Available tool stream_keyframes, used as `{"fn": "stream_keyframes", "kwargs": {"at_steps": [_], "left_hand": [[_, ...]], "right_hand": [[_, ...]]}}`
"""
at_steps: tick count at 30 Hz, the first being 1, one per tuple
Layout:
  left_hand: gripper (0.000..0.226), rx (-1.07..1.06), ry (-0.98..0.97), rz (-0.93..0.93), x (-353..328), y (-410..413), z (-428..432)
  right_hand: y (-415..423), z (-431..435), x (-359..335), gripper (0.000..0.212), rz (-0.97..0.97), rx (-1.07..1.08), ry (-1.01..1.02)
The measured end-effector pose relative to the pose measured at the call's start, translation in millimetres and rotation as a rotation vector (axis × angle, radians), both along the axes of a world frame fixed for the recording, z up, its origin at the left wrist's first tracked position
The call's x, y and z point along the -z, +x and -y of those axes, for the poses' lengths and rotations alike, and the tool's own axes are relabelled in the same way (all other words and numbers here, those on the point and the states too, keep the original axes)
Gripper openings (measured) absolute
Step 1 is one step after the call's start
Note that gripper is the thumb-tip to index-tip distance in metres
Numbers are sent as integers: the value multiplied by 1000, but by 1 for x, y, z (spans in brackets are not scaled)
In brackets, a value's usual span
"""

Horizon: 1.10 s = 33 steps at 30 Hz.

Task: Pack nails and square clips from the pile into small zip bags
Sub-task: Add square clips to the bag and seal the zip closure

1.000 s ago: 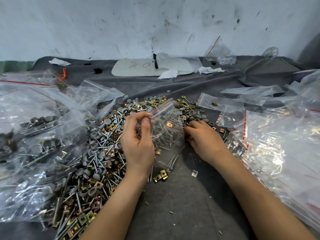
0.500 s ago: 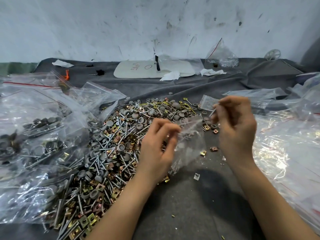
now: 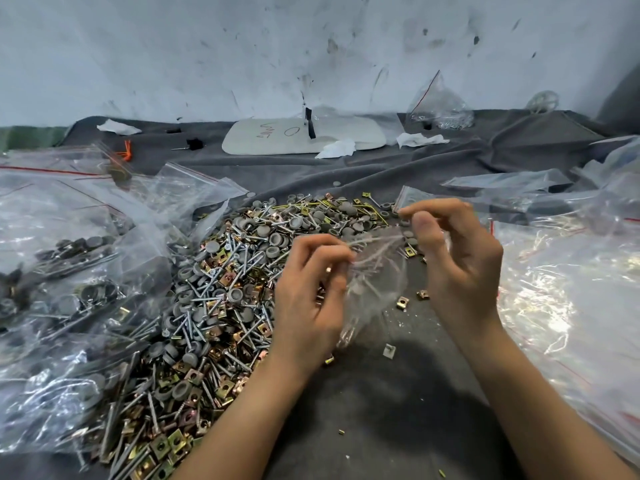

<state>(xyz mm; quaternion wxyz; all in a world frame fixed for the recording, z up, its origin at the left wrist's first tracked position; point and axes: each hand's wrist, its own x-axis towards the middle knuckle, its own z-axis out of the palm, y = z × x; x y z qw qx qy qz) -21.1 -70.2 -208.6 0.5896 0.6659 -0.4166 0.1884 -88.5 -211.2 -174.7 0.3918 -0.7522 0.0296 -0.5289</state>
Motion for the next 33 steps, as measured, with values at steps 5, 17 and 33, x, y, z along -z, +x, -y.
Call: {"fn": "stream_keyframes", "kwargs": {"at_steps": [5,17,33], "left_hand": [[11,-168,-109,-58,-3,5,-4],[17,-227,-116,-42,-4,5,-6],[18,0,203,101,2,-2,2]], "right_hand": [[15,18,22,15,-384,120,-191],[34,13,54,19,-849,64,-417],[-3,2,-2,6,58,6,-194]]}}
